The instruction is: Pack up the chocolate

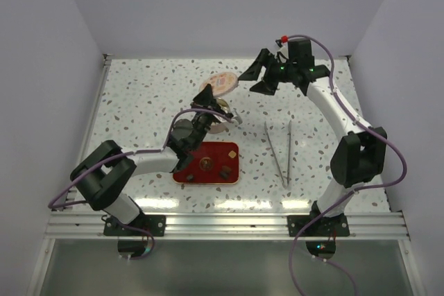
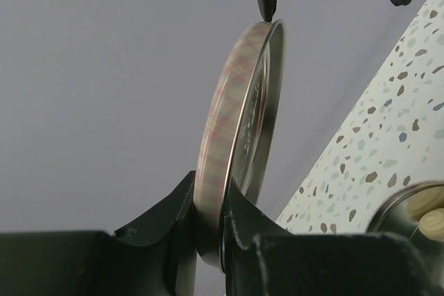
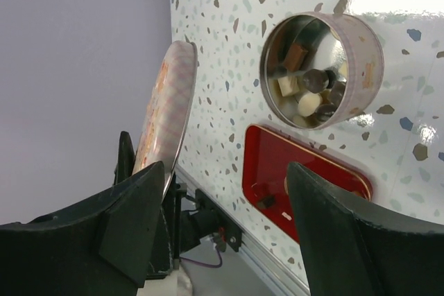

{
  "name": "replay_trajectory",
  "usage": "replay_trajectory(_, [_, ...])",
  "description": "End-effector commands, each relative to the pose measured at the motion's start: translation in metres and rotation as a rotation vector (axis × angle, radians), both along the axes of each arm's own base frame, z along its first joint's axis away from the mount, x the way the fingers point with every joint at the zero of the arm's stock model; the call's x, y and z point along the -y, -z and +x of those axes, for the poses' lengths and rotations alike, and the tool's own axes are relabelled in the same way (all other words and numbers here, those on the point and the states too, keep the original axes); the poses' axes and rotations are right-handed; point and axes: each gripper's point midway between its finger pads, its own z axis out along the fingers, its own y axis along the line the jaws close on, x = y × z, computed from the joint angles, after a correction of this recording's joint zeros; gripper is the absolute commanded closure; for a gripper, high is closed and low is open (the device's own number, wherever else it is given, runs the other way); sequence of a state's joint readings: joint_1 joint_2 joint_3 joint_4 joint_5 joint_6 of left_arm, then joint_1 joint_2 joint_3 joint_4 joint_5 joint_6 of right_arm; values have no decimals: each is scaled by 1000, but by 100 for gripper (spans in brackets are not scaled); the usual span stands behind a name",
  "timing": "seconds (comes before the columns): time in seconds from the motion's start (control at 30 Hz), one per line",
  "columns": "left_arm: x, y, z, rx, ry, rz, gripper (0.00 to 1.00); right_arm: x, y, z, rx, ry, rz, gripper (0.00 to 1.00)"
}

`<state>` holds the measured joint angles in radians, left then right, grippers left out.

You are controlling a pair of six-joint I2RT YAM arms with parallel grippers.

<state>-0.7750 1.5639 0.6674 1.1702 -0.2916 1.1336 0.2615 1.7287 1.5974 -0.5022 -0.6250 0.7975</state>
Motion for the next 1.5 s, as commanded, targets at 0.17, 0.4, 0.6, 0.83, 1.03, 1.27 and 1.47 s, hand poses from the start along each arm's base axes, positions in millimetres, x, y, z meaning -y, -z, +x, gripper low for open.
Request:
replay_trajectory(0.17, [5,-32,-13,139,11,-73,100,-8,-51,-10,123,-21,92,25])
replay_trajectory(0.4, [13,-33,-20,163,34,-65,100,-9,-45,-10,113,-15,99,27])
replay_trajectory(0.6, [20,-39,-23,215,28,-60,100,-10,-29,-13,78,-28,79,31])
replay_trajectory(0.83, [28,-47,-33,257,51,-82,100,-11,-20,-14,68,-22,92,41])
replay_trajectory(1.03, [32,-53,-35,290,33,-97,100,-14,-9,-18,45,-22,120,43])
replay_trajectory(1.27, [35,-58,-36,292,27,-151,100,-16,-11,-20,48,-7,168,50])
replay_trajectory(1.47, [35,-50,-32,264,-3,-133,99,-16,-17,-20,62,14,204,68])
